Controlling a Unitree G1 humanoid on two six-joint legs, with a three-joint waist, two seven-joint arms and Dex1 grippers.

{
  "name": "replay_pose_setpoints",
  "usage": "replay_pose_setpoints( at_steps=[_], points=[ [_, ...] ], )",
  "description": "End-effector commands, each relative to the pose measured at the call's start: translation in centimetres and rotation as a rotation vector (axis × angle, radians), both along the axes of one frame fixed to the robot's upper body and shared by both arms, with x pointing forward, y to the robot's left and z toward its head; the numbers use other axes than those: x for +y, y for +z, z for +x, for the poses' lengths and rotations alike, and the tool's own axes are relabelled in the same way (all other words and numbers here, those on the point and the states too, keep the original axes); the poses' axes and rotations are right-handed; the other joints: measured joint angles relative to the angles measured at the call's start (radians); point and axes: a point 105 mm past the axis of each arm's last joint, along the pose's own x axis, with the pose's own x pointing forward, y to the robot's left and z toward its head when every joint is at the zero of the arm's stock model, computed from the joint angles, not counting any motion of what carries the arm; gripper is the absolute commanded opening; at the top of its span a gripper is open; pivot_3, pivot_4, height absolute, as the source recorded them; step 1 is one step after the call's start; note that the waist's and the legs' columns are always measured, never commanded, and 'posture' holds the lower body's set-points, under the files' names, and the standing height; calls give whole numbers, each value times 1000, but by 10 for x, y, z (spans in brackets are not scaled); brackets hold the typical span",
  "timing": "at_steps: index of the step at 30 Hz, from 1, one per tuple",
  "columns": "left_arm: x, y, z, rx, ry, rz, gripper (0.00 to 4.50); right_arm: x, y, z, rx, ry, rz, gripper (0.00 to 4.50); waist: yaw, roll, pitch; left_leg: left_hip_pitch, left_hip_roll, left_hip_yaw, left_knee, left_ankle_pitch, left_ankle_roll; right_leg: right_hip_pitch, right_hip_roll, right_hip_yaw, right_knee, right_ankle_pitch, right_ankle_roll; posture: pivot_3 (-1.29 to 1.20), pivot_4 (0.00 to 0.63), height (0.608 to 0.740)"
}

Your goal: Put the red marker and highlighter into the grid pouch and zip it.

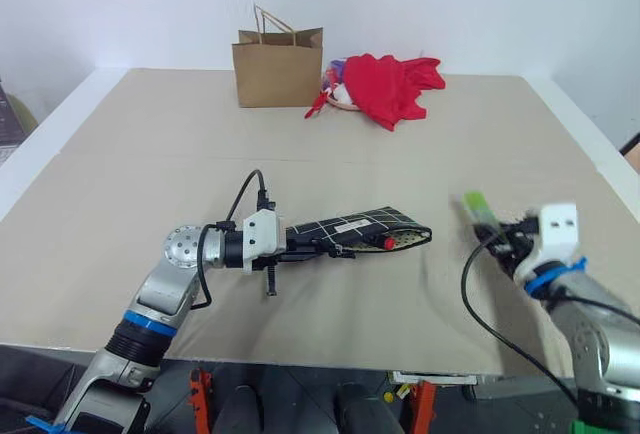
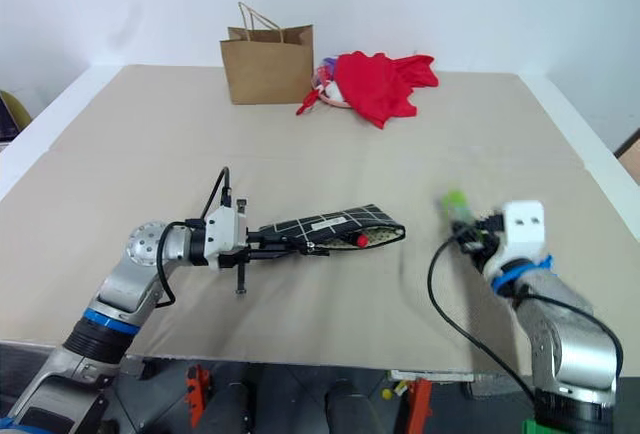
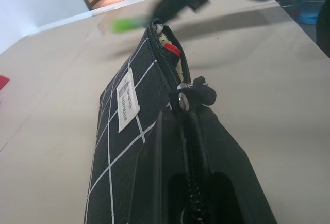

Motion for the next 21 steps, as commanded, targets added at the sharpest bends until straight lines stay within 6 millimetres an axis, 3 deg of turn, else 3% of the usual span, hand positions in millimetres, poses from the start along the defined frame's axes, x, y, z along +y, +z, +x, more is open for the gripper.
replay_pose_setpoints(
  at_steps=[1, 4, 8, 21],
  points=[
    [-2, 10, -1, -41, -22, -6, 0, 41, 39, -19, -121, 398, -110, 1103, 2, 0, 0, 0, 0, -1, -1, 0, 0, 0, 0, -1, 0, 0, 0, 0, 150, 740],
    [-1, 10, -2, -39, -31, -2, 0, 64, 47, -49, -45, 775, -219, 1103, 5, 1, 1, -2, -1, -1, -1, 0, 1, 0, -1, -1, 0, -3, 1, 0, 150, 740],
    [-1, 11, -1, -40, -34, -5, 0, 65, 33, -63, 98, 942, -318, 1103, 8, -2, 3, -3, -2, -2, -1, -2, 2, 0, -2, -2, -1, -4, 1, 0, 150, 740],
    [-6, 12, -7, -46, -48, -17, 0, 67, 21, -44, 170, 986, -337, 1103, 8, -2, 3, -3, -2, -2, 1, -1, 1, 0, -2, -2, -1, -2, 1, 0, 150, 740]
  ],
)
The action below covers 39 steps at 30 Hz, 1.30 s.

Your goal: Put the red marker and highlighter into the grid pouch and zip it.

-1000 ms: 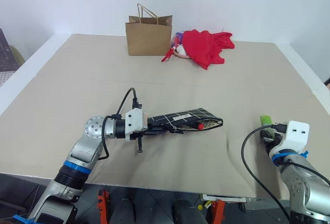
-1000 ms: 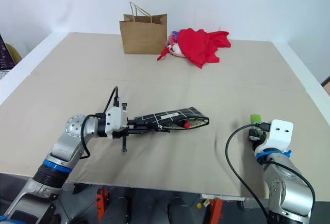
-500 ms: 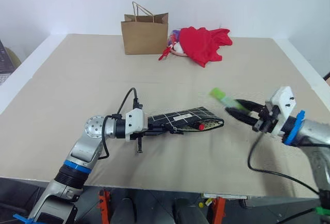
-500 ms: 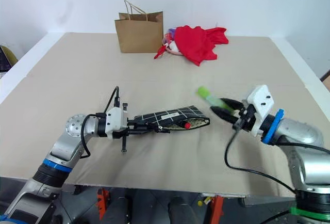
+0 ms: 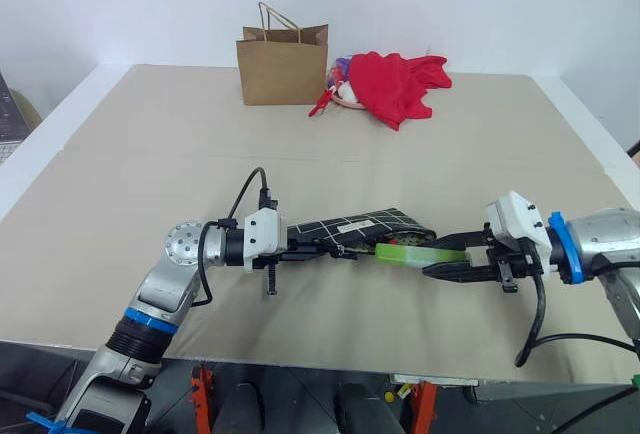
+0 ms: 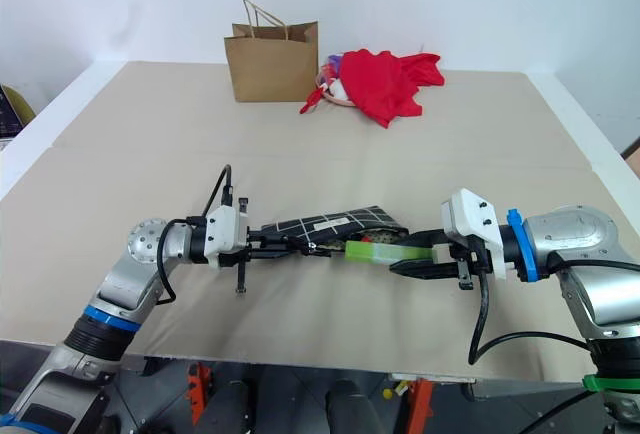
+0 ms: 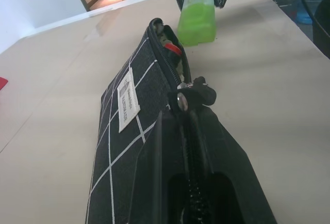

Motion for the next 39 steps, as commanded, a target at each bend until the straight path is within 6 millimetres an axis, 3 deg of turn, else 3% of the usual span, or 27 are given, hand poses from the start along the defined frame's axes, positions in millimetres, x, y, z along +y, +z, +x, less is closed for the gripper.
replay_pose_setpoints(
  at_steps=[1, 28, 29, 31, 33, 34, 35, 39],
  points=[
    [-6, 9, -7, -35, -29, -24, 0, 5, 5, 5, -14, 14, 4, 1103, -1, 0, 0, 0, 0, 0, 0, 0, 0, 0, 0, 0, 0, 0, 0, 0, 150, 740],
    [-17, 10, -12, -28, -47, -53, 0, 34, 5, 19, 44, 8, 30, 1103, 0, 0, 0, 0, 0, 0, 0, 0, 0, 0, 0, 0, 0, 0, 0, 0, 150, 740],
    [-17, 10, -12, -26, -46, -55, 0, 37, 5, 17, 48, 22, 29, 2171, 0, 0, 0, 0, 0, 0, 0, 0, 0, 0, 0, 0, 0, 0, 0, 0, 150, 740],
    [-16, 10, -11, -22, -43, -56, 0, 38, 6, 13, 41, 46, 18, 2856, 0, 0, 0, 0, 0, 0, 0, 0, 0, 0, 0, 0, 0, 0, 0, 0, 150, 740],
    [-15, 10, -10, -22, -38, -54, 0, 36, 5, 8, 62, 50, 10, 3929, 1, 0, 0, 0, 0, 0, 0, 0, 0, 0, 0, 0, 0, 0, 0, 0, 150, 740],
    [-14, 11, -9, -22, -36, -54, 0, 34, 3, 7, 65, 45, 3, 3929, 1, 0, 0, 0, 0, 0, 0, 0, 0, 0, 0, 0, 0, 0, 0, 0, 150, 740],
    [-14, 11, -9, -23, -33, -53, 0, 32, 1, 4, 74, 45, -4, 4490, 1, 0, 0, 0, 0, 0, 0, 0, 0, 0, 0, 0, 0, 0, 0, 0, 150, 740],
    [-11, 11, -6, -23, -23, -49, 0, 29, 3, -7, 84, 73, 16, 4490, 3, 0, 0, 0, 0, -1, 0, 0, 0, 0, 0, 0, 0, 0, 0, 0, 150, 740]
  ],
)
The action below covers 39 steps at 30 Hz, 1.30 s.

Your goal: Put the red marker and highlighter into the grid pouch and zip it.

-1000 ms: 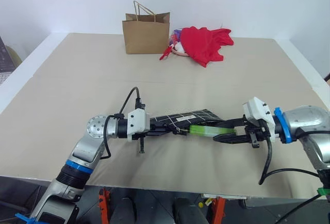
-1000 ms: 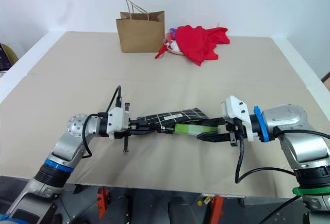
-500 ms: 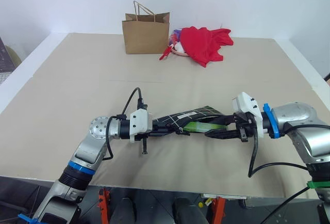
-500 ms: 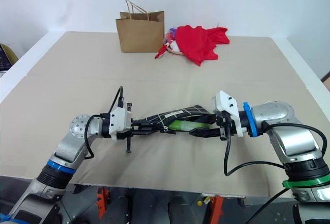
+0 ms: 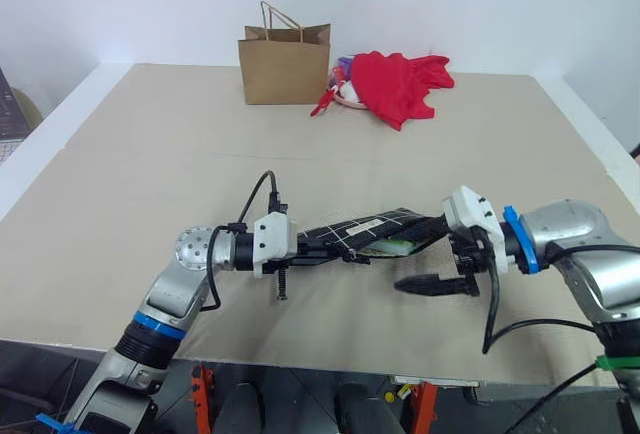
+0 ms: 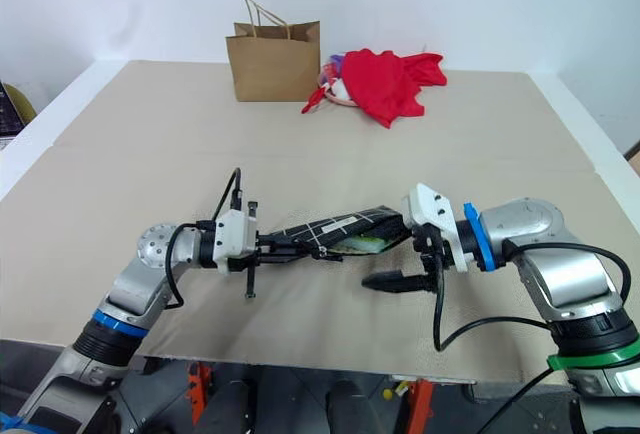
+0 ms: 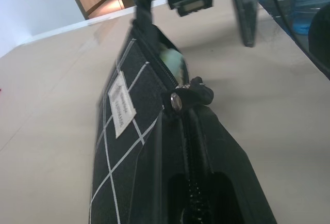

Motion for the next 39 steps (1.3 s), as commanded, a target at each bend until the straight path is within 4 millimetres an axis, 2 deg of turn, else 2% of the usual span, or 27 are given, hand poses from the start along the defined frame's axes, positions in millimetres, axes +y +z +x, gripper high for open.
replay_pose_setpoints(
  at_steps=[1, 4, 8, 10, 13, 17, 29, 30, 33, 36, 37, 38, 39],
  points=[
    [3, 11, 2, -35, 5, -21, 0, -1, 18, -12, -48, 54, 31, 4490, 0, 0, 0, 0, 0, 0, 0, 0, 0, 0, 0, 0, 0, 0, 0, 0, 150, 740],
    [8, 12, 8, -37, 25, -11, 0, 6, 28, -33, -84, 165, 112, 4490, 0, 0, 0, 0, 0, 0, 0, 0, 0, 0, 0, 0, 0, 0, 0, 0, 150, 740],
    [10, 13, 12, -35, 33, -9, 0, 27, 42, -43, -166, 224, 220, 4490, -3, 0, 0, 0, 0, 0, 0, 0, 0, 0, 0, 0, 0, 0, 0, 0, 150, 740],
    [9, 14, 11, -28, 26, -15, 0, 39, 45, -35, -256, 216, 251, 4490, -4, -1, 0, 1, 0, 0, 0, 0, 0, 0, 0, 0, 0, 1, 0, 0, 150, 740],
    [6, 19, 4, 7, -10, -36, 0, 52, 39, -9, -399, 142, 237, 4490, -6, -1, 1, 1, 0, -1, 0, 1, -1, 0, 1, 0, 0, 2, 0, 0, 150, 740],
    [5, 19, -1, 13, -23, -35, 0, 60, 30, 13, -400, 76, 241, 4490, -1, -2, 1, 0, 0, -1, 0, 4, -5, 0, 0, 0, 0, 2, 0, 0, 150, 740],
    [4, 18, -4, 5, -10, -31, 0, 82, 17, 19, -349, 115, 261, 4490, 0, -3, 2, 0, 0, -1, -1, 4, -6, -1, 0, -1, 0, 2, 0, 0, 150, 740],
    [4, 18, -4, 4, -9, -30, 0, 82, 18, 20, -352, 115, 265, 3946, 0, -3, 2, 0, 0, -1, -1, 4, -6, -1, 0, -1, 0, 2, 0, 0, 150, 740],
    [6, 16, -4, 4, -5, -26, 0, 82, 18, 20, -357, 117, 267, 2707, 0, -3, 2, 0, 0, -1, -1, 4, -6, 0, 0, -1, 0, 2, 0, 0, 150, 740],
    [7, 16, -3, 4, -2, -23, 0, 79, 18, 18, -357, 121, 259, 1260, 0, -3, 2, 0, 0, -1, -1, 4, -6, -1, 0, -1, 0, 2, 0, 0, 150, 740],
    [7, 16, -3, 4, 0, -21, 0, 78, 18, 18, -357, 120, 257, 658, 0, -3, 2, 0, 0, -1, -2, 4, -6, -1, 0, -1, 0, 2, 0, 0, 150, 740],
    [7, 16, -2, 3, 2, -21, 0, 77, 18, 18, -357, 119, 256, 353, 0, -3, 2, 0, 0, -1, -2, 4, -6, -1, 0, -1, 0, 2, 0, 0, 150, 740],
    [7, 16, -2, 3, 3, -20, 0, 76, 18, 17, -357, 119, 255, 331, 0, -3, 2, 0, 0, -1, -1, 4, -6, -1, 0, -1, 0, 2, 0, 0, 150, 740]
  ],
)
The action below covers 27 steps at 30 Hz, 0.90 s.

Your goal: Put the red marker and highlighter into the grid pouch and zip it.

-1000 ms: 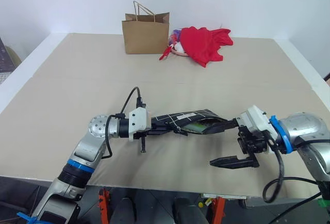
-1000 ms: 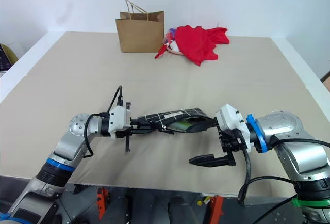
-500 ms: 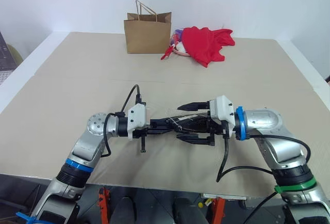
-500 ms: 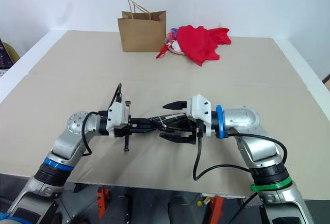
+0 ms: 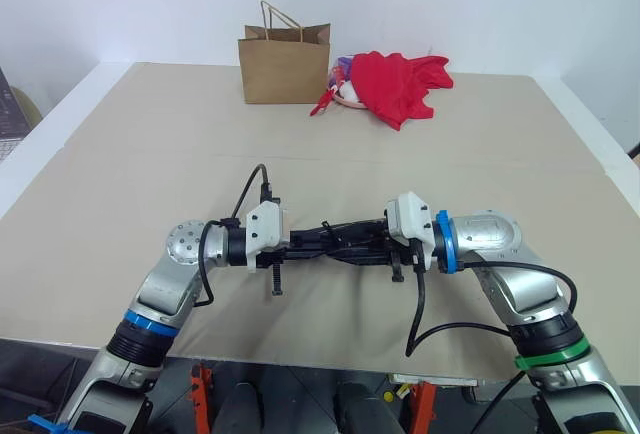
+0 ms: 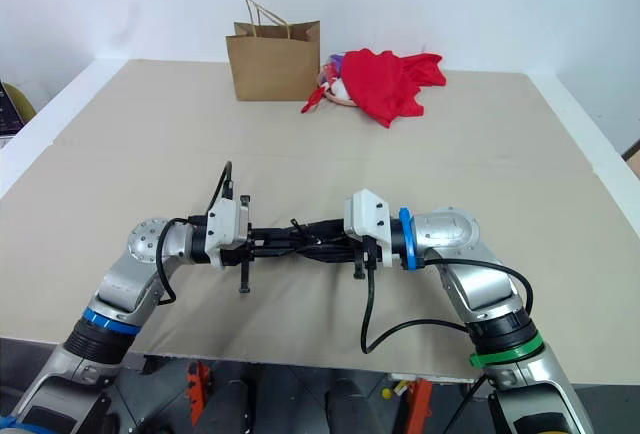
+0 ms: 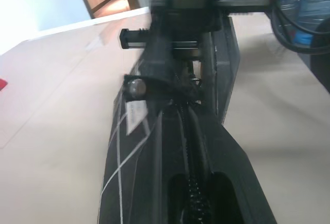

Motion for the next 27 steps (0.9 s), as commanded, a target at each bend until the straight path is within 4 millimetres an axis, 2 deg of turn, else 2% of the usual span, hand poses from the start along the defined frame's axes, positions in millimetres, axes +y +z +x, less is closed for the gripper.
replay_pose_setpoints(
  at_steps=[1, 12, 16, 23, 27],
  points=[
    [0, 7, -3, -41, -14, -4, 0, -6, 12, -1, -51, -9, 16, 331, 0, 0, 0, 0, 0, 0, 0, 0, 0, 0, 0, 0, 0, 0, 0, 0, 150, 740],
    [3, 3, -2, -34, -12, 13, 0, -13, 15, -19, -40, 68, 33, 331, 0, 0, 0, 0, 0, 0, 0, 0, 0, 0, 0, 0, 0, 0, 0, 0, 150, 740],
    [4, 2, -1, -30, -10, 17, 0, -16, 15, -19, -51, 60, 27, 331, 0, 0, 0, 0, 0, 0, 0, 0, 0, 0, 0, 0, 0, 0, 0, 0, 150, 740],
    [8, -1, 1, -32, 0, 32, 0, -41, 17, -14, -61, 11, 8, 331, 0, 0, 0, 0, 0, 0, 0, 0, 0, 0, 0, 0, 0, 0, 0, 0, 150, 740],
    [6, -1, 1, -33, -4, 32, 0, -35, 18, -15, -23, 14, 29, 331, -1, 0, 0, 0, 0, 0, 0, 0, 0, 0, 0, 0, 0, 0, 0, 0, 150, 740]
  ],
)
